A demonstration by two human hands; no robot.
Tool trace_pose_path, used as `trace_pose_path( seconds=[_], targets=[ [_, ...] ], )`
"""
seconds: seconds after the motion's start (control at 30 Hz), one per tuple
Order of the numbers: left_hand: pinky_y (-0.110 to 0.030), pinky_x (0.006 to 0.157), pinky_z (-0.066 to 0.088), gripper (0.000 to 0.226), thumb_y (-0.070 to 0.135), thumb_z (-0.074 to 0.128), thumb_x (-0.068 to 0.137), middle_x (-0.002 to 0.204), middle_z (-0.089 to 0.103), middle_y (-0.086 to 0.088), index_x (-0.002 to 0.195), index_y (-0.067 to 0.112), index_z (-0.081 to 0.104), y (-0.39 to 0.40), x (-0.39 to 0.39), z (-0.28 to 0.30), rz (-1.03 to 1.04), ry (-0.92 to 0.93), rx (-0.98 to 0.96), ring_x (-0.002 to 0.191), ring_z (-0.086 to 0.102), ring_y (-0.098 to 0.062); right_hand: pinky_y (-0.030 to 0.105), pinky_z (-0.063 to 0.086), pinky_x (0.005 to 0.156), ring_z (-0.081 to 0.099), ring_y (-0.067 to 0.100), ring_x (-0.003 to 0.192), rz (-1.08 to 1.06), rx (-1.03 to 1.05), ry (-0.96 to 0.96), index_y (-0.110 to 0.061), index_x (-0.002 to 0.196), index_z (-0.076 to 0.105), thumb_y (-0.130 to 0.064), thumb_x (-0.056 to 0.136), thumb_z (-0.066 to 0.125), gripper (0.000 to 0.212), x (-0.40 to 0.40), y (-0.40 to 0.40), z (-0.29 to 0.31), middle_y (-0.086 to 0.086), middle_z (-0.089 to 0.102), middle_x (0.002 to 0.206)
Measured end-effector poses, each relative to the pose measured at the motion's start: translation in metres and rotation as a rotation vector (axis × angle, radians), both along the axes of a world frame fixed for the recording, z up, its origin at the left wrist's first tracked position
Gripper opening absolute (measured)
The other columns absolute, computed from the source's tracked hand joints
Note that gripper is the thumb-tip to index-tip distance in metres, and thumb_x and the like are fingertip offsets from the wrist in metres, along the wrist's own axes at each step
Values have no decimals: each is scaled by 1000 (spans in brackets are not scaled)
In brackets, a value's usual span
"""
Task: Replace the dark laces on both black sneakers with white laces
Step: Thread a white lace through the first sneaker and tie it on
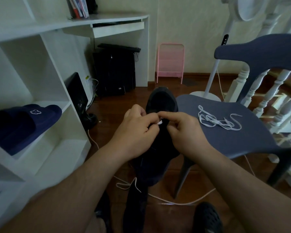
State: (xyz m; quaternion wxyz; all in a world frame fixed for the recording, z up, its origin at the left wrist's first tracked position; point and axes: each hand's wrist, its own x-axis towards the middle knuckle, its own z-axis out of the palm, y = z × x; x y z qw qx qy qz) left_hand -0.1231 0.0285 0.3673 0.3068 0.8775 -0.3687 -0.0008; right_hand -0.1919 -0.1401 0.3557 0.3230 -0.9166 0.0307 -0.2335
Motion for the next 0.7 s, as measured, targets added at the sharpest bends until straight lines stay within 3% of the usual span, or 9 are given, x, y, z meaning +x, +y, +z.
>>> trace_pose_path(
  seconds=[0.07, 0.17, 0.27, 0.37, 0.43, 0.57, 0.7],
  targets=[
    [-23, 84, 36, 23, 43, 49, 103, 104, 32, 10, 81, 49, 48, 0, -2, 1, -35, 1, 15, 104, 34, -13, 18, 45, 60, 60, 4, 71, 6, -1, -1, -36, 110, 77, -3, 88, 57, 45, 1, 2, 0, -19, 63, 71],
    [-24, 87, 34, 22, 47, 50, 102, 109, 31, 10, 81, 52, 48, 0, -5, 0, -103, -15, 102, 109, 32, -13, 35, 52, 64, 61, 7, 73, -33, 13, 21, -31, 87, 74, -10, 87, 63, 24, 4, 0, -3, -10, 67, 75],
    [-24, 89, 34, 7, 48, 58, 99, 113, 33, 12, 96, 50, 52, 0, -5, -1, -67, 44, 21, 115, 33, -11, 31, 44, 57, 57, 7, 65, -77, 27, 26, -29, 81, 71, -11, 88, 63, 21, 4, -4, -4, -8, 64, 69],
    [-25, 85, 42, 44, 41, 71, 92, 121, 41, 12, 125, 50, 45, 3, 5, -5, 65, 70, -18, 112, 46, -9, 28, 39, 54, 55, 6, 60, -135, 76, 16, -28, 76, 70, -9, 89, 62, 25, 3, -7, -2, -11, 62, 64],
    [-20, 74, 47, 50, 35, 71, 94, 118, 55, 13, 137, 43, 47, 5, 14, -7, 147, 147, -57, 98, 58, -3, 26, 34, 51, 53, 5, 56, -155, 122, 15, -28, 74, 69, -9, 89, 61, 26, 3, -9, -2, -13, 59, 59],
    [-6, 61, 42, 21, 34, 63, 104, 97, 67, 19, 122, 31, 73, 6, 25, -12, 176, 136, -113, 91, 63, 3, 27, 36, 52, 51, 7, 53, -179, 166, 64, -28, 74, 69, -12, 94, 60, 27, 4, -10, -4, -9, 60, 61],
    [-13, 59, 37, 16, 36, 64, 104, 81, 65, 16, 109, 28, 77, 6, 25, -12, 210, 95, -157, 79, 61, 0, 17, 35, 64, 49, 4, 80, -176, 122, 137, -36, 81, 70, -19, 98, 57, 28, 4, -11, 2, -5, 49, 95]
  ],
)
